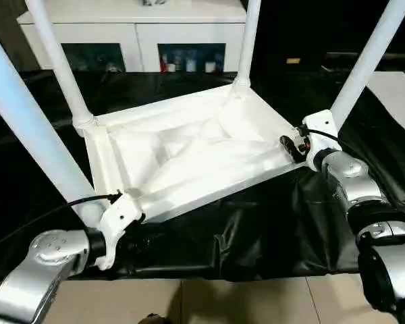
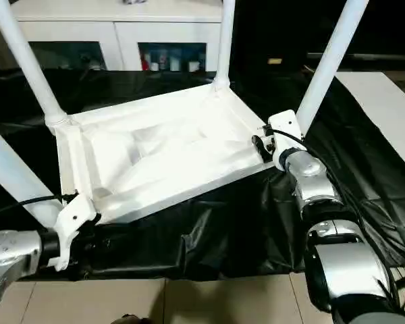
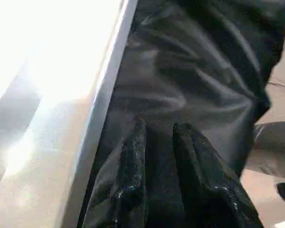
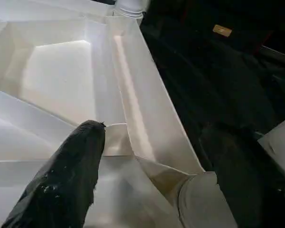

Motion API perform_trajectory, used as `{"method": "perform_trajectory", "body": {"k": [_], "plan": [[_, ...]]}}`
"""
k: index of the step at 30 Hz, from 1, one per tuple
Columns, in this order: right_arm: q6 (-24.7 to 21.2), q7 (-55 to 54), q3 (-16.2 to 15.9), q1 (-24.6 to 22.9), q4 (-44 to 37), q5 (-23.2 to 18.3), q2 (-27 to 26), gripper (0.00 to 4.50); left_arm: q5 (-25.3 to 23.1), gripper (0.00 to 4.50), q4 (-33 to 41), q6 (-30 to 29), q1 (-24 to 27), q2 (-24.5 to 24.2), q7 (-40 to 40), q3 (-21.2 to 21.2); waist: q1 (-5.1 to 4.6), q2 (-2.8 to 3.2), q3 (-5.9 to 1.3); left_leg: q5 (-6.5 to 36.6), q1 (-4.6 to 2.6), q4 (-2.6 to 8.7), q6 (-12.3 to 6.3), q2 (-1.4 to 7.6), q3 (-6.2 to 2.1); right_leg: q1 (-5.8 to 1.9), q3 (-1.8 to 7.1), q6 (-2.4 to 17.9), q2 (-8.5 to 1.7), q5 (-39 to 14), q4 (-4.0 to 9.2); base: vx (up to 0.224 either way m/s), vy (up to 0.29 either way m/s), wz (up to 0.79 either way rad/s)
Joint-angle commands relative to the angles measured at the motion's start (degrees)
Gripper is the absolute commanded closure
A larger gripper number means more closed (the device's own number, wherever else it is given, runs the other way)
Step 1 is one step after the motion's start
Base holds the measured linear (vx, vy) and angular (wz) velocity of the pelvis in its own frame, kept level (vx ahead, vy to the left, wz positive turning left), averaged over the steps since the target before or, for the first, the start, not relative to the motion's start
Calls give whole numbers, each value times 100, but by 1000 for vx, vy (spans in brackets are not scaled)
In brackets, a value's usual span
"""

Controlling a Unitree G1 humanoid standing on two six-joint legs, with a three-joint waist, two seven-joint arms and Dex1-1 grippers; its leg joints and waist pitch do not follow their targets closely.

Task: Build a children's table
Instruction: Rotate table base

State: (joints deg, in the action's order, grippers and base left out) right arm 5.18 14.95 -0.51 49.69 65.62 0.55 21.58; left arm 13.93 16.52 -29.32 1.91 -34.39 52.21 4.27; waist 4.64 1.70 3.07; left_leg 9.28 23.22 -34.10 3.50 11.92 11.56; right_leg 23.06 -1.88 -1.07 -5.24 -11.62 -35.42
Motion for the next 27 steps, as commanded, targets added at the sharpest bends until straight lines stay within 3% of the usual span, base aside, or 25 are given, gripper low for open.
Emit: {"method": "perform_trajectory", "body": {"k": [1,3,4,5,6,8,12,13,16,17,20,22,24,27], "plan": [[185,-289,206,210,164,54,440,92,46,337,73,197,275,-200,55,-576,-32,-50,-422,930,-167,321,-182,60,-19,-213,104,1330,-127,-268,302,0,0,0],[314,-246,195,272,276,77,417,92,211,337,122,482,456,-240,220,-812,-39,-74,-424,911,-168,311,-222,63,-13,-206,102,1343,-113,-221,291,0,0,0],[370,-178,206,284,288,57,380,92,460,337,154,341,495,-226,312,-966,-43,-72,-412,965,-168,314,-239,64,-5,-198,102,1352,-114,-306,298,0,0,0],[453,-35,227,288,277,5,307,92,956,308,225,-133,504,-163,391,-1233,-39,-65,-417,967,-180,309,-213,61,1,-196,103,1370,-112,-304,270,0,0,0],[453,-35,227,288,277,5,307,92,956,303,225,-133,504,-163,391,-1233,-43,-67,-408,998,-176,308,-202,58,4,-184,103,1389,-93,-334,271,0,0,0],[613,465,204,206,137,-132,9,92,1403,303,375,-147,479,27,350,-1442,-53,-107,-388,1196,-177,303,-199,55,13,-170,113,1338,-91,-586,300,0,0,0],[682,959,117,46,-85,-239,-301,92,1620,262,536,-220,586,37,445,-1312,-62,-44,-330,1865,-203,369,4,78,-23,-114,123,1121,-103,-1457,366,0,0,0],[686,1141,82,-36,-194,-289,-413,92,1665,263,611,-329,708,-77,562,-1208,-76,-56,-335,2006,-201,389,54,91,-43,-110,124,1059,-110,-1580,370,0,0,0],[700,1444,11,-282,-520,-401,-646,92,1681,250,689,-637,1119,-567,912,-1078,-150,-38,-343,2066,-195,420,83,91,-67,-97,114,1044,-93,-1508,364,0,0,0],[714,1472,-17,-337,-593,-401,-670,92,1685,223,666,-679,1167,-621,945,-1120,-152,-48,-344,2066,-201,418,85,91,-64,-97,120,1053,-93,-1467,367,0,0,0],[788,1518,-105,-500,-786,-365,-710,92,1737,228,592,-751,1272,-713,994,-1328,-133,-32,-348,2128,-263,413,133,93,-51,-60,142,1160,-90,-1365,385,0,0,0],[809,1547,-119,-606,-913,-337,-733,92,1794,184,581,-801,1351,-778,1001,-1463,-135,-39,-355,2101,-236,430,152,86,-69,-99,135,1132,-96,-1325,365,0,0,0],[770,1512,-113,-763,-1114,-308,-748,92,1828,181,529,-791,1477,-871,1005,-1654,-146,-64,-342,2126,-235,431,147,83,-65,-93,142,1108,-98,-1377,379,0,0,0],[327,1113,-19,-1089,-1486,-259,-752,92,1902,152,302,-644,1706,-1007,1007,-2167,-156,-68,-341,2043,-224,442,155,69,-77,-102,150,975,-90,-1436,391,0,0,0]]}}
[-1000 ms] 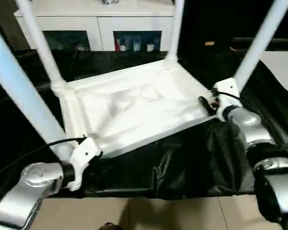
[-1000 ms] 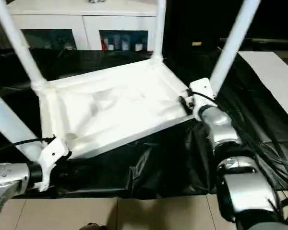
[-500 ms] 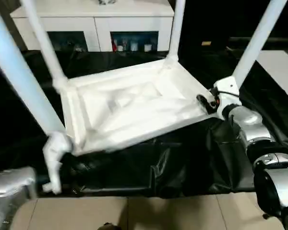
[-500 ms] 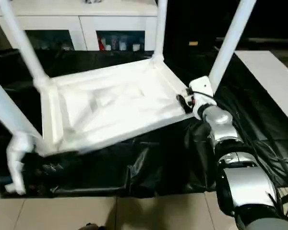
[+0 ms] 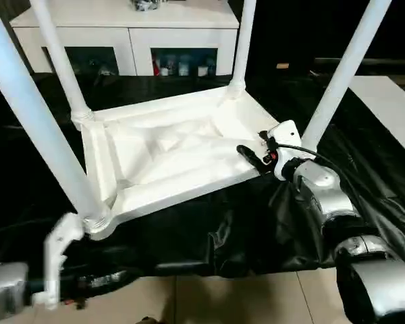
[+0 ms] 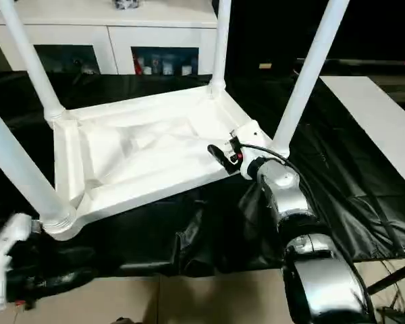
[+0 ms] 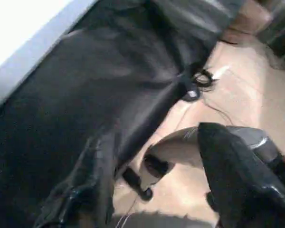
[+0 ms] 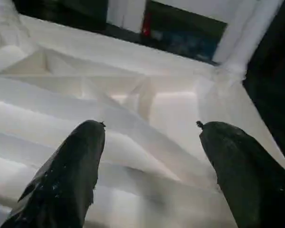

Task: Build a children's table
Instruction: Rotate table base

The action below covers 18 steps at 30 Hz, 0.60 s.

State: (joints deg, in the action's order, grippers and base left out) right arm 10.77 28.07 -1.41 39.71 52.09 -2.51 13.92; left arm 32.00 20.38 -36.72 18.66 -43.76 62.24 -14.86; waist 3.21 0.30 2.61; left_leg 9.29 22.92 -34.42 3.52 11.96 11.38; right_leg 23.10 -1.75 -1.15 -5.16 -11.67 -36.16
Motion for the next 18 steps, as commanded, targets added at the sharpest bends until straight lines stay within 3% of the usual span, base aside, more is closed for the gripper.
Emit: {"method": "perform_trajectory", "body": {"k": [1,2,3,5,6,9,11,15,18], "plan": [[-419,-533,116,-192,-209,129,38,92,127,136,-223,161,56,-81,-3,-497,-18,57,-302,2072,-211,477,180,64,-53,-92,138,988,-88,-1418,466,0,0,0],[-419,-533,116,-192,-209,129,38,92,127,140,-223,161,56,-81,-3,-497,-12,65,-298,2081,-218,477,199,65,-57,-84,141,988,-90,-1416,467,0,0,0],[-555,-895,206,-306,-285,157,52,92,129,137,-390,209,76,-107,7,-770,-12,61,-299,2113,-226,476,224,64,-56,-78,142,994,-90,-1395,467,0,0,0],[-596,-1092,268,-369,-294,155,65,92,123,122,-543,268,62,-136,13,-940,-10,61,-298,2158,-230,482,237,63,-56,-75,145,954,-87,-1373,464,0,0,0],[-595,-1118,274,-370,-278,159,71,92,126,94,-572,279,56,-141,19,-962,-23,69,-296,2228,-231,485,244,58,-58,-71,146,931,-88,-1431,469,0,0,0],[-588,-1390,308,-385,-83,239,156,92,170,93,-887,421,-38,-175,54,-1242,-30,62,-291,2306,-235,488,255,58,-63,-65,150,885,-100,-1518,482,0,0,0],[-742,-1543,290,-466,-167,351,225,92,234,68,-1024,534,-87,-158,12,-1444,-28,46,-296,2261,-240,478,265,50,-56,-64,152,896,-95,-1471,479,0,0,0],[-962,-1701,264,-517,-203,445,287,92,193,49,-1170,772,-134,-108,-66,-1608,-24,18,-295,2266,-233,478,237,55,-58,-74,158,872,-102,-1467,478,0,0,0],[-1111,-1711,165,-528,-166,510,293,92,264,11,-1180,902,-326,45,-139,-1618,-12,17,-291,2248,-243,480,238,61,-55,-69,161,883,-107,-1472,483,0,0,0]]}}
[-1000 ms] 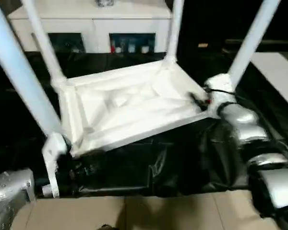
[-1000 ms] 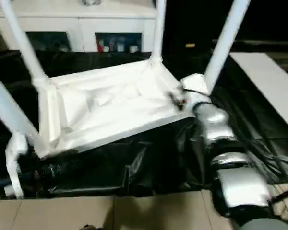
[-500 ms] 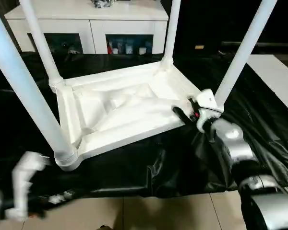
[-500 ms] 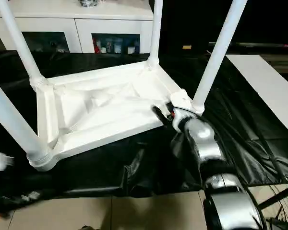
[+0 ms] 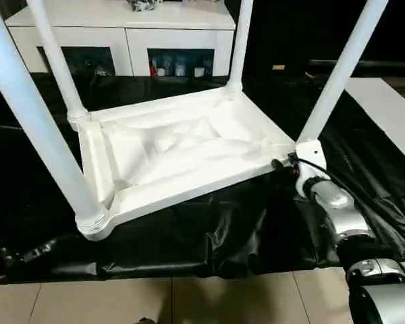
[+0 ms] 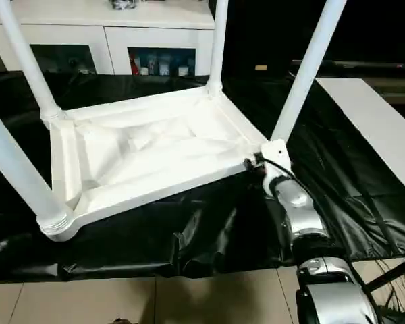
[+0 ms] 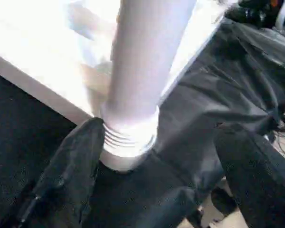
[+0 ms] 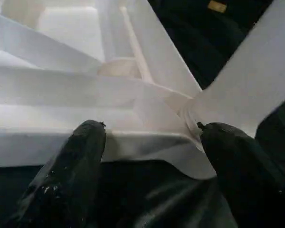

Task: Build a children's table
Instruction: Rotate table base

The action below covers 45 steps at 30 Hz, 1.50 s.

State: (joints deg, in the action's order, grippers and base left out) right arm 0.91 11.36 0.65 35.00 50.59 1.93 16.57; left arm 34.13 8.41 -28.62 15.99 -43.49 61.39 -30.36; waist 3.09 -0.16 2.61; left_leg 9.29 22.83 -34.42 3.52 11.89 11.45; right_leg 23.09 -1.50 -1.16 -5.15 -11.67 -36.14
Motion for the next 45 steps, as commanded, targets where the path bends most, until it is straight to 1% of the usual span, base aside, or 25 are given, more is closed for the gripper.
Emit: {"method": "perform_trajectory", "body": {"k": [1,4,6,7,8,9,10,11,13,18,21,22,23,24,25,27,29,32,33,34,35,39,40,41,45], "plan": [[-216,-28,-110,-59,27,102,19,92,94,5,12,156,-214,112,-112,-29,0,73,-297,2238,-240,476,256,70,-61,-67,138,906,-105,-1405,469,0,0,0],[-333,128,-200,-69,94,127,-58,92,53,5,-73,304,-618,325,-261,254,15,69,-304,2218,-245,475,282,67,-55,-73,135,921,-98,-1294,458,0,0,0],[-345,262,-231,-77,104,98,-141,92,-138,5,-338,592,-961,496,-479,392,24,85,-315,2219,-241,473,302,64,-61,-87,135,934,-108,-1250,449,0,0,0],[-321,313,-263,-69,115,103,-182,92,-199,5,-515,695,-1147,568,-569,443,20,86,-326,2147,-213,477,307,56,-72,-119,131,922,-118,-1228,439,0,0,0],[-312,329,-275,-66,118,107,-195,92,-218,5,-578,730,-1212,591,-597,459,15,77,-333,2110,-216,473,313,56,-67,-121,130,922,-115,-1182,438,0,0,0],[-321,347,-288,-63,117,118,-208,92,-258,5,-652,794,-1279,616,-631,474,23,95,-342,2038,-225,466,312,62,-70,-118,132,959,-121,-1053,419,0,0,0],[-340,352,-298,-56,121,130,-218,92,-256,5,-716,828,-1363,655,-642,482,11,66,-341,1997,-211,467,300,61,-68,-129,128,969,-116,-1012,420,0,0,0],[-361,341,-296,-50,122,128,-232,92,-198,5,-736,797,-1451,703,-615,491,18,82,-349,1945,-217,462,306,58,-67,-137,126,991,-117,-974,408,0,0,0],[-384,361,-275,-17,176,87,-289,92,79,5,-578,534,-1608,812,-488,582,12,82,-352,1903,-225,449,295,59,-53,-132,128,1093,-111,-829,398,0,0,0],[-171,582,-258,67,350,4,-439,92,661,5,42,-21,-1542,788,-214,934,27,79,-353,1860,-209,444,242,66,-40,-143,115,1208,-98,-701,363,0,0,0],[29,779,-362,231,546,2,-592,92,997,5,608,-469,-1517,653,-2,1391,25,70,-348,1941,-224,449,249,76,-46,-130,115,1218,-99,-873,363,0,0,0],[78,826,-384,263,576,3,-623,92,1031,5,696,-529,-1530,637,22,1475,25,74,-326,2054,-229,459,261,75,-42,-113,121,1185,-96,-1049,390,0,0,0],[83,834,-388,269,579,4,-629,92,1034,5,709,-543,-1536,634,27,1490,17,70,-322,2093,-223,462,278,76,-45,-116,126,1168,-98,-1111,393,0,0,0],[169,952,-454,361,622,18,-726,92,1015,5,858,-681,-1613,592,100,1711,0,46,-320,2128,-210,467,287,73,-46,-124,134,1124,-105,-1228,400,0,0,0],[205,994,-469,396,644,28,-762,92,1002,5,903,-733,-1645,575,118,1782,6,61,-324,2123,-216,470,299,76,-58,-125,137,1099,-114,-1271,403,0,0,0],[244,1102,-499,466,680,27,-858,92,1007,5,983,-816,-1739,566,139,1925,-38,47,-316,2081,-185,478,338,61,-70,-143,151,1037,-116,-1338,407,0,0,0],[325,1253,-581,534,706,57,-995,92,1060,5,1078,-914,-1898,596,116,2091,-57,52,-309,2200,-216,476,366,61,-69,-111,157,1024,-106,-1465,423,0,0,0],[509,1645,-716,660,773,37,-1329,92,992,5,1012,-923,-2349,747,34,2434,-83,40,-308,2264,-224,480,396,63,-80,-112,170,1024,-113,-1539,436,0,0,0],[509,1645,-716,660,773,37,-1329,92,992,5,1012,-923,-2349,747,34,2434,-89,37,-313,2264,-229,477,394,62,-78,-106,173,1031,-114,-1536,437,0,0,0],[523,1717,-741,670,766,28,-1386,92,932,5,949,-883,-2450,791,22,2501,-111,44,-310,2182,-190,495,403,63,-97,-144,169,1059,-119,-1416,418,0,0,0],[560,1823,-774,688,773,27,-1461,92,840,5,832,-848,-2626,867,23,2607,-122,22,-311,2148,-175,498,407,61,-102,-163,162,1054,-120,-1397,411,0,0,0],[635,2035,-838,721,793,30,-1589,92,624,5,564,-748,-3005,1028,77,2868,-115,45,-319,2188,-219,488,407,59,-101,-136,172,1068,-128,-1459,428,0,0,0],[685,2212,-897,727,771,17,-1659,92,546,5,375,-709,-3344,1222,135,3101,-103,65,-316,2254,-261,476,401,64,-85,-101,181,1097,-122,-1468,443,0,0,0],[730,2358,-925,724,753,2,-1700,92,512,5,253,-706,-3571,1334,205,3291,-106,81,-315,2271,-269,474,401,57,-77,-95,184,1107,-112,-1460,453,0,0,0],[775,2523,-927,701,733,-11,-1730,92,443,5,103,-652,-3783,1450,281,3487,-119,61,-336,2065,-197,493,407,55,-106,-179,161,1192,-122,-1132,402,0,0,0]]}}
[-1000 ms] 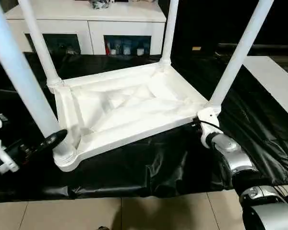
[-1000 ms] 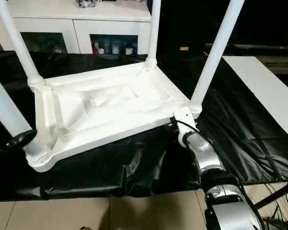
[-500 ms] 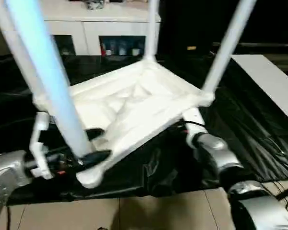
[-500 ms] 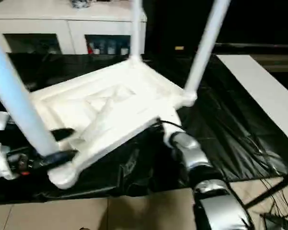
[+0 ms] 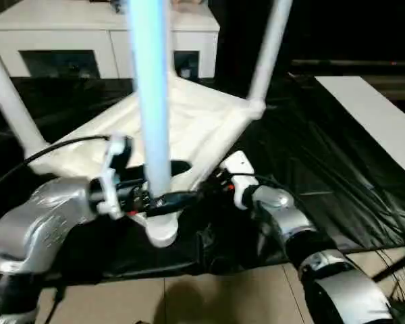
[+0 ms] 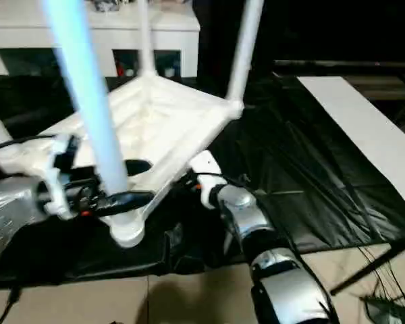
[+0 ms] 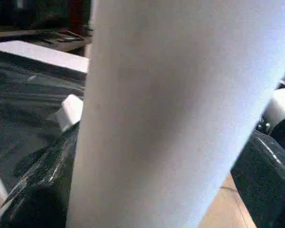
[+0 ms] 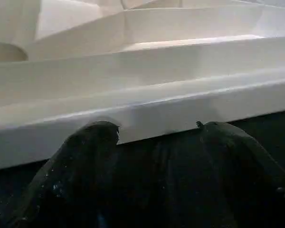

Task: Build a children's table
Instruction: Rotate table base

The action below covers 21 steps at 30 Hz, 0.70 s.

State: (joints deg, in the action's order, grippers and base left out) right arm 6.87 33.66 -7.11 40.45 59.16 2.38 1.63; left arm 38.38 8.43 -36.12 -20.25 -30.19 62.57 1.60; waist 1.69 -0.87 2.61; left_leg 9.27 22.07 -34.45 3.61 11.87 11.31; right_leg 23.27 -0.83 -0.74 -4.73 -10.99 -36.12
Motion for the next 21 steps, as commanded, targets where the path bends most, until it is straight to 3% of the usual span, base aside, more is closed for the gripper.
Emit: {"method": "perform_trajectory", "body": {"k": [1,9,11,21], "plan": [[184,431,-174,107,-181,-71,-255,92,-37,5,3,135,-324,246,222,429,23,142,-340,2028,-147,477,359,53,-75,-175,98,1209,-153,-1084,403,0,0,0],[289,1067,-347,-118,-432,-142,-388,92,-267,5,-452,362,-990,951,294,869,33,127,-349,1873,-150,455,244,61,-58,-205,104,1364,-159,-819,409,0,0,0],[315,1176,-373,-141,-475,-160,-427,92,-389,5,-646,527,-1125,1105,259,986,27,122,-353,1831,-125,462,225,63,-72,-234,99,1385,-168,-767,401,0,0,0],[296,1472,-363,-184,-582,-223,-442,92,-765,5,-959,931,-1209,1419,311,1204,16,138,-341,1997,-152,474,194,85,-74,-205,96,1463,-158,-862,431,0,0,0]]}}
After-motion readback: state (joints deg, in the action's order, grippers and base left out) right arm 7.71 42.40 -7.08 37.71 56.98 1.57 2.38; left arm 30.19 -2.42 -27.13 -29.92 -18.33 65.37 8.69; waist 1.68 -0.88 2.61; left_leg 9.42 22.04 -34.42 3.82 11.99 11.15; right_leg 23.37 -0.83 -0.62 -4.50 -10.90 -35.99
